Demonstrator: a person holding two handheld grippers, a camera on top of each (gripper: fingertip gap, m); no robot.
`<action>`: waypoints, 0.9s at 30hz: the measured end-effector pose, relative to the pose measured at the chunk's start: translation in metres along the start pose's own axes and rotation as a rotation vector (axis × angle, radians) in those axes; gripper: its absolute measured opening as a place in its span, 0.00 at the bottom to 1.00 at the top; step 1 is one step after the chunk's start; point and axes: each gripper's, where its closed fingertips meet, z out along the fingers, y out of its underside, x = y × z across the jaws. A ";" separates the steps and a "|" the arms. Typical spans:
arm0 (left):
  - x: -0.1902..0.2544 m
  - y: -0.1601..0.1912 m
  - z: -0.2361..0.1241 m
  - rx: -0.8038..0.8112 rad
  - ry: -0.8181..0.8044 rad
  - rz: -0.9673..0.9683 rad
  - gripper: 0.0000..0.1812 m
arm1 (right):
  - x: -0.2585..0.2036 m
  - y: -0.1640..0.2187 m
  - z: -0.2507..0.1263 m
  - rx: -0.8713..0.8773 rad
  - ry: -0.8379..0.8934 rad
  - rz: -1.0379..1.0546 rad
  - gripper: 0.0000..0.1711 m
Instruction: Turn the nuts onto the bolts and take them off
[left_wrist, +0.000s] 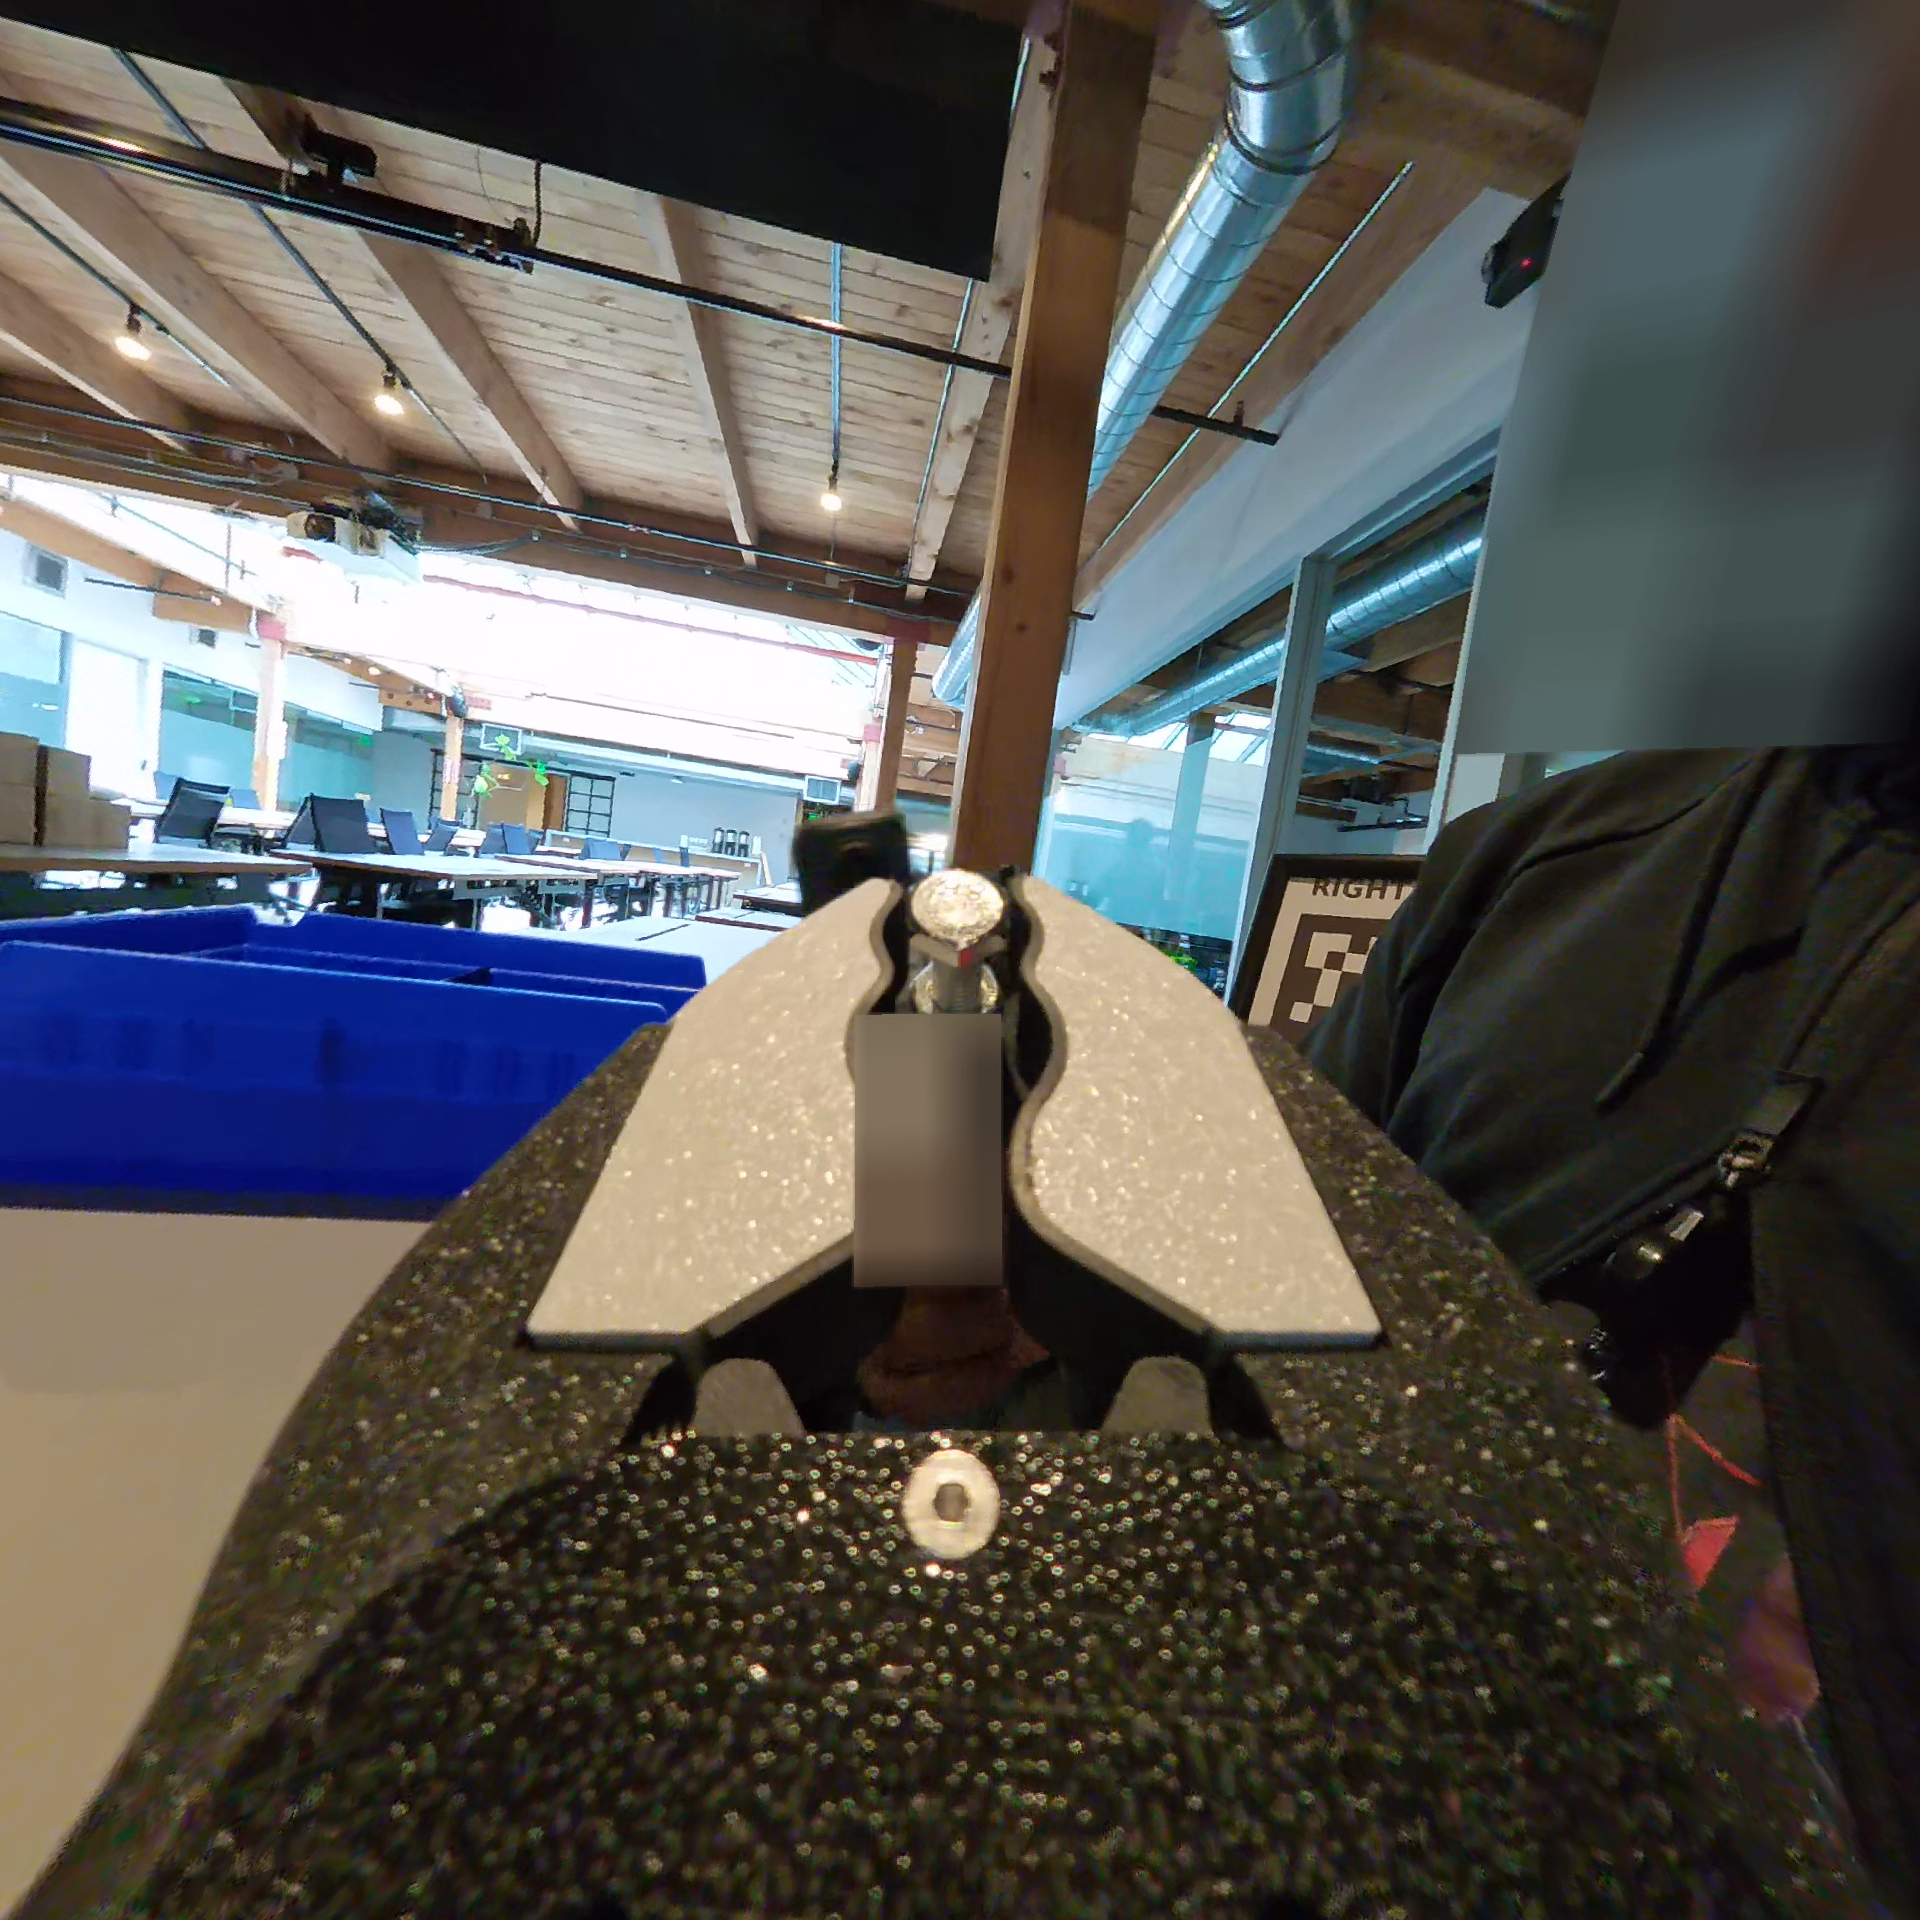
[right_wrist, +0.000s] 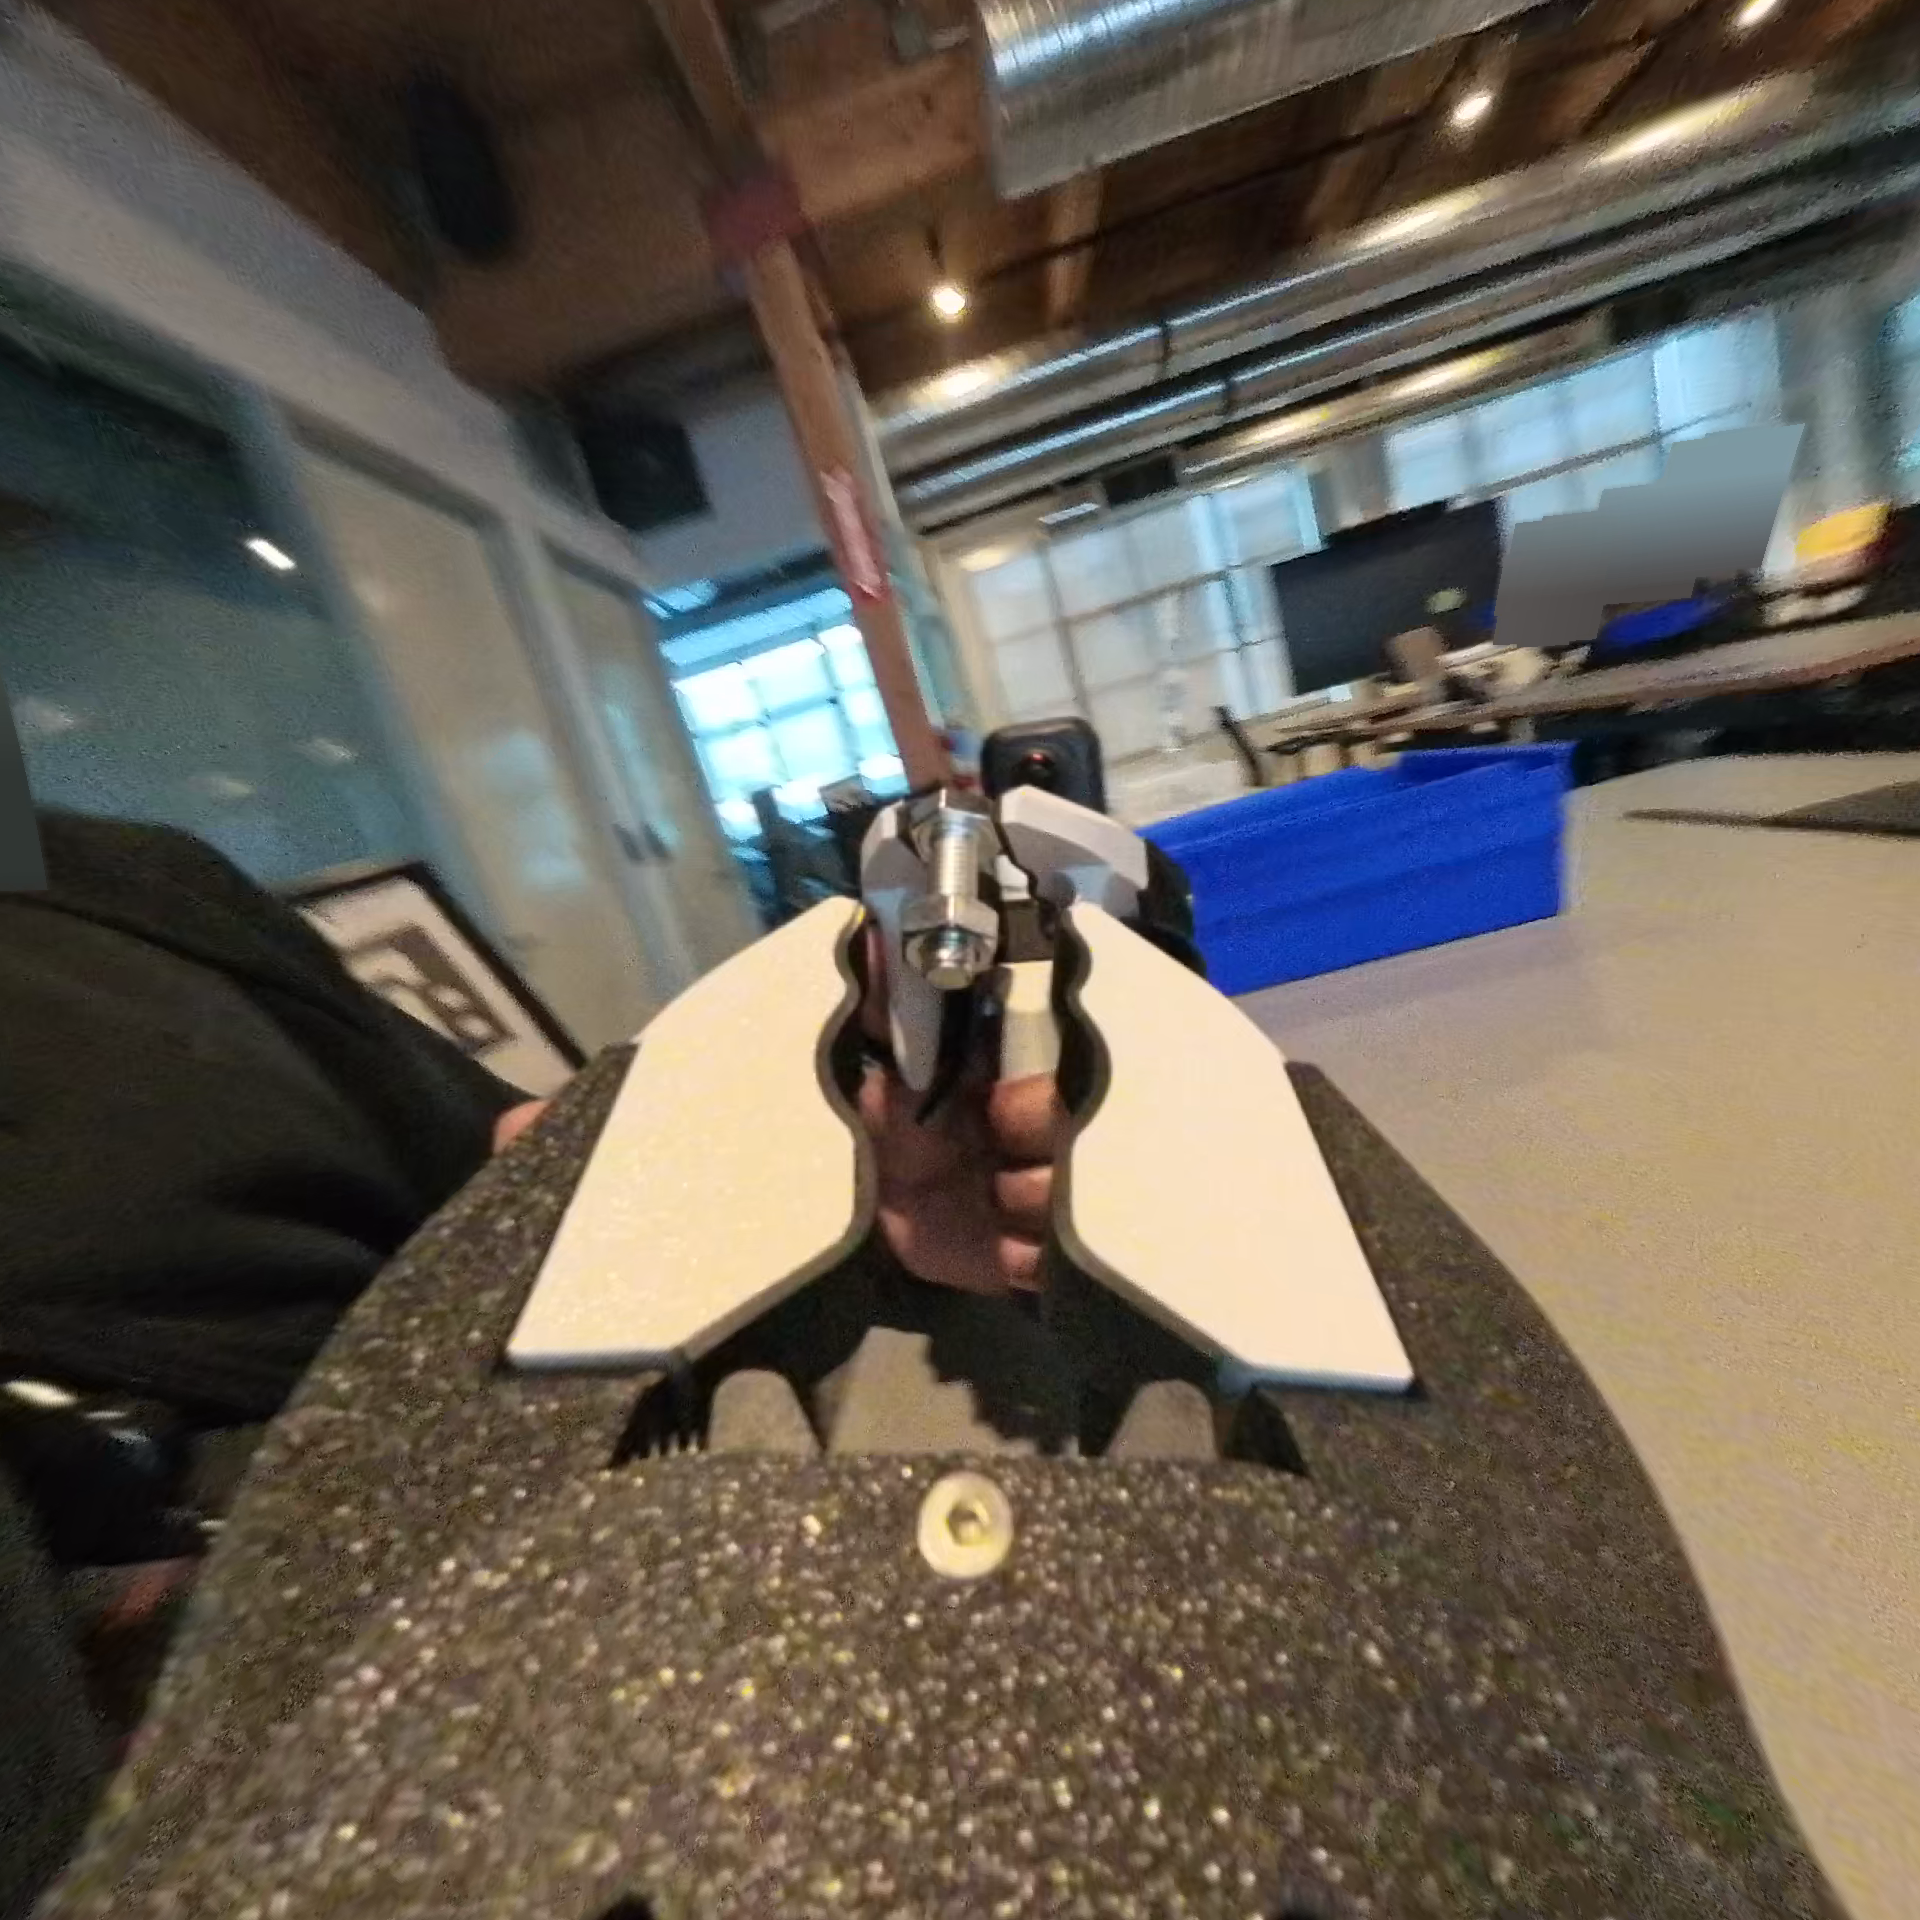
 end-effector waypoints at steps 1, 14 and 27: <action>0.001 0.000 0.000 0.000 0.005 0.005 0.09 | -0.001 -0.002 -0.001 0.019 -0.038 0.068 0.20; -0.002 0.004 0.001 -0.028 -0.019 0.007 0.09 | 0.000 0.009 0.002 -0.061 0.025 -0.086 0.10; -0.014 0.004 -0.005 -0.015 -0.069 -0.066 0.09 | 0.015 0.018 0.003 -0.225 0.349 -0.644 0.26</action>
